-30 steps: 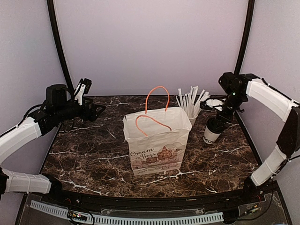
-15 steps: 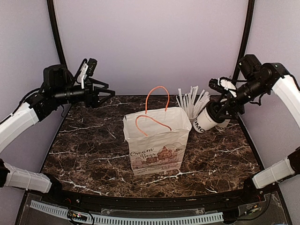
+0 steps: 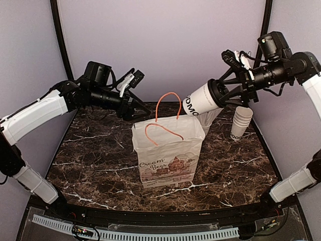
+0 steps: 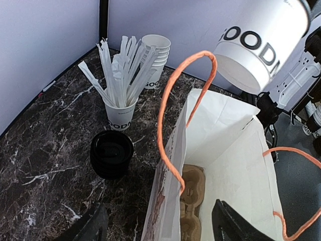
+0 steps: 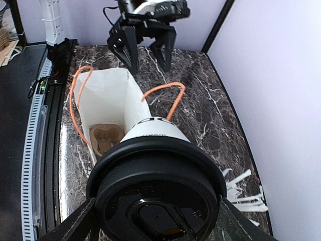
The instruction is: Pack the takeout coffee
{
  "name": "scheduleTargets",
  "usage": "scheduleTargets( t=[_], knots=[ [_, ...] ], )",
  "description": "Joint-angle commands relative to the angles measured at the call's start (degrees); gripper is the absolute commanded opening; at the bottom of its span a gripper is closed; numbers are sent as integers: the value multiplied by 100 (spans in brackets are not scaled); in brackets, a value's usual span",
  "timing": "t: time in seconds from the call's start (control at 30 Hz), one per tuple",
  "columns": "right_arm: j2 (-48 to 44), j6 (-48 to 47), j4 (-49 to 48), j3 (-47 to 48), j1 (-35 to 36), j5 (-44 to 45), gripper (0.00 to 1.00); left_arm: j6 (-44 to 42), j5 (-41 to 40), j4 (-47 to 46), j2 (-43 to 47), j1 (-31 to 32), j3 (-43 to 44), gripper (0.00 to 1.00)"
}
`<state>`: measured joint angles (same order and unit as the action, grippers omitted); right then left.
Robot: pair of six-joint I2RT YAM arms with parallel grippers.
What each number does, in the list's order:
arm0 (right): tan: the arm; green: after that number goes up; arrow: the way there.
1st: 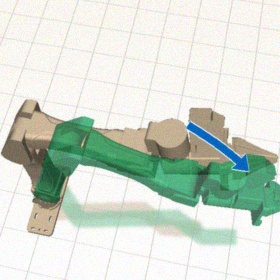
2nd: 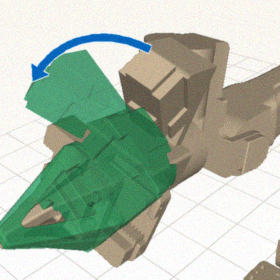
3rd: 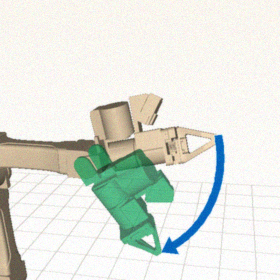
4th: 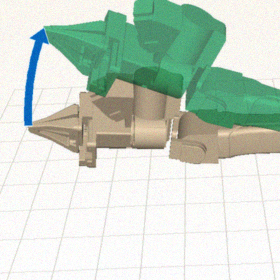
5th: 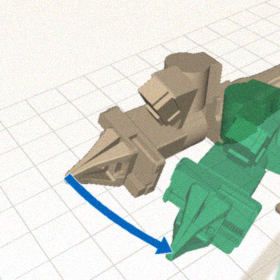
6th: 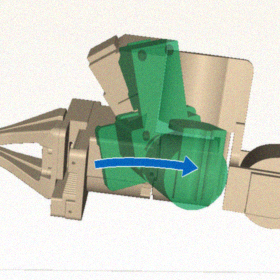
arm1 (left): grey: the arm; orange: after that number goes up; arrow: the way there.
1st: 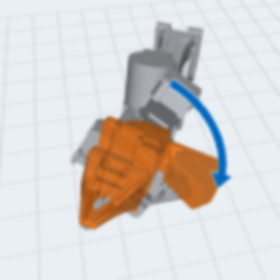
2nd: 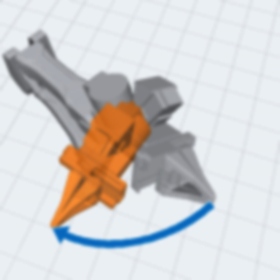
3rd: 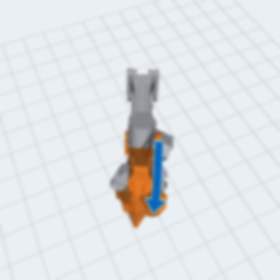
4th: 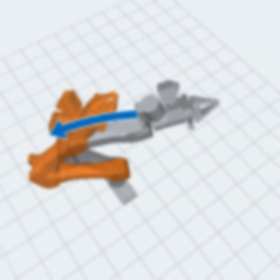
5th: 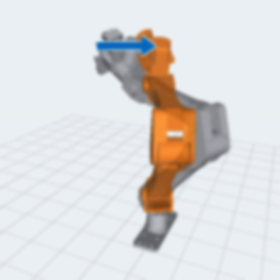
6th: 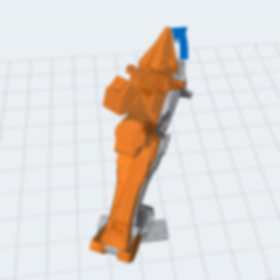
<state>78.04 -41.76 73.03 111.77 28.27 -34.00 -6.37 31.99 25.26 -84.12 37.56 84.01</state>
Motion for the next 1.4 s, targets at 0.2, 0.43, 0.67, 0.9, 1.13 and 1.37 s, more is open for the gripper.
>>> scheduleTargets(
  t=[0.2, 0.43, 0.67, 0.9, 1.13, 1.37],
  knots=[
    [587, 403, -629, 38, 1422, 849, 74, -238, -987, 137, 488, 165, 139, 81],
    [980, 508, -905, -159, 2047, 1840, 72, 218, -792, -308, 586, -436, -88, 84],
    [1428, 443, -1008, -224, 2569, 2523, 71, 854, -815, -812, -398, -1089, -30, 81],
    [1726, -232, -663, -151, 2657, 2688, 71, 1252, -283, -1510, -991, -1094, -296, 79],
    [2249, -602, 151, 387, 2824, 2795, 71, 1429, 95, -1713, -1090, -1066, -665, 76],
    [2391, -522, 693, 337, 3284, 3155, 69, 1569, 112, -2166, -808, -1009, -1252, 76]
  ],
)
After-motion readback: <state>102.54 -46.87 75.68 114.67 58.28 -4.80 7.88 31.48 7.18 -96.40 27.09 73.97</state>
